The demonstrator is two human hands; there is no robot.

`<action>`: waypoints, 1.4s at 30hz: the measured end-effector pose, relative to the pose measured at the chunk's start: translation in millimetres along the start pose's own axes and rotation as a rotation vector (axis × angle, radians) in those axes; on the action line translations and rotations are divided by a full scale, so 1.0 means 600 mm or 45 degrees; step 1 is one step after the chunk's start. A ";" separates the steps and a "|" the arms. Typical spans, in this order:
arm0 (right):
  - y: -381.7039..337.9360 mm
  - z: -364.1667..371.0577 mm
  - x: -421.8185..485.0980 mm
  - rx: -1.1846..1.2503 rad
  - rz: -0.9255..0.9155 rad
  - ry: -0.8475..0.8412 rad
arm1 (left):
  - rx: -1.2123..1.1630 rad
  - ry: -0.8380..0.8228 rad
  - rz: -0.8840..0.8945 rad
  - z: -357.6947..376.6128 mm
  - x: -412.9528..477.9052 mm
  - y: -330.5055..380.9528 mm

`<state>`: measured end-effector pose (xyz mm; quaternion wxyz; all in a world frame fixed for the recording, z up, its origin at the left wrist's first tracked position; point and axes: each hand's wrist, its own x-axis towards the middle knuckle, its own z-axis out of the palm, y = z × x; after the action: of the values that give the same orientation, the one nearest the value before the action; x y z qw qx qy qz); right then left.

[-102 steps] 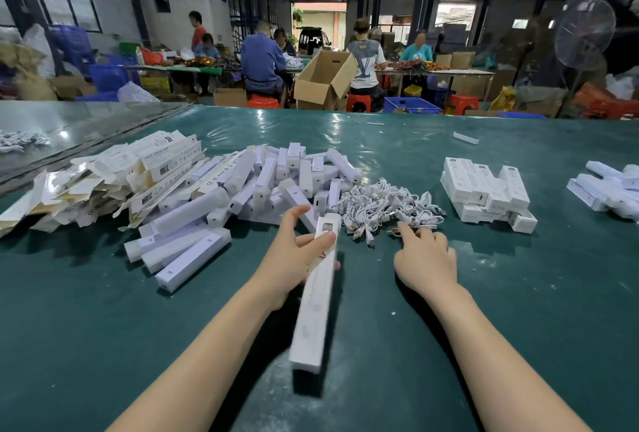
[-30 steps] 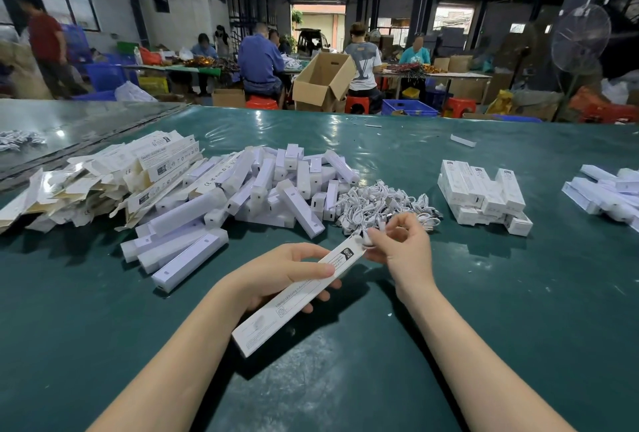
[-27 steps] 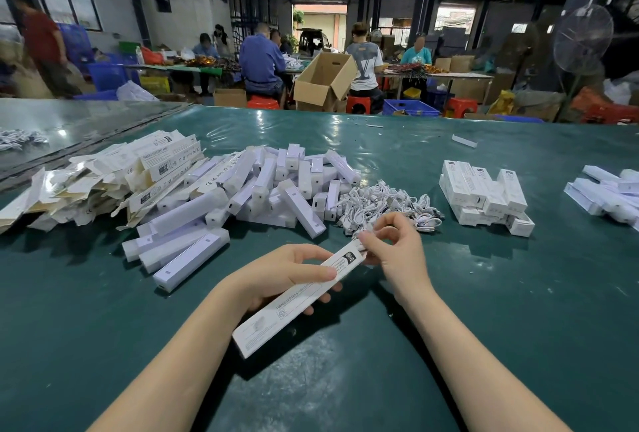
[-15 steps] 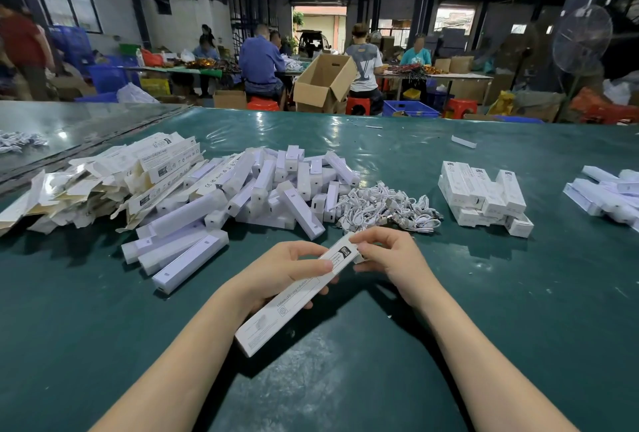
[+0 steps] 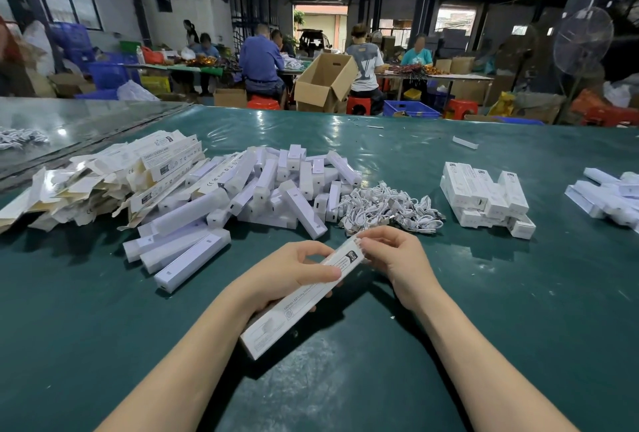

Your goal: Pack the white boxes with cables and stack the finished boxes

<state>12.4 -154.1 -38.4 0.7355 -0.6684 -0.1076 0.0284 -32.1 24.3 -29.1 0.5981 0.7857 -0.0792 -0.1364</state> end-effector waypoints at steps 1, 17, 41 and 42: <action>0.001 0.000 0.001 0.053 0.023 -0.030 | 0.007 0.018 0.001 -0.001 0.000 0.000; -0.007 0.014 -0.008 -0.239 -0.005 -0.126 | 0.005 0.008 0.064 -0.002 0.002 -0.008; -0.001 0.031 -0.010 0.352 0.194 -0.144 | -0.064 -0.005 0.088 -0.002 0.008 0.002; -0.002 0.032 -0.010 0.392 0.190 -0.149 | -0.071 0.002 0.092 -0.001 0.008 0.003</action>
<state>2.4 -136.6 -36.6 0.8174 -0.5512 -0.0946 0.1381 -27.3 22.8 -27.8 0.6246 0.7654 -0.1032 -0.1160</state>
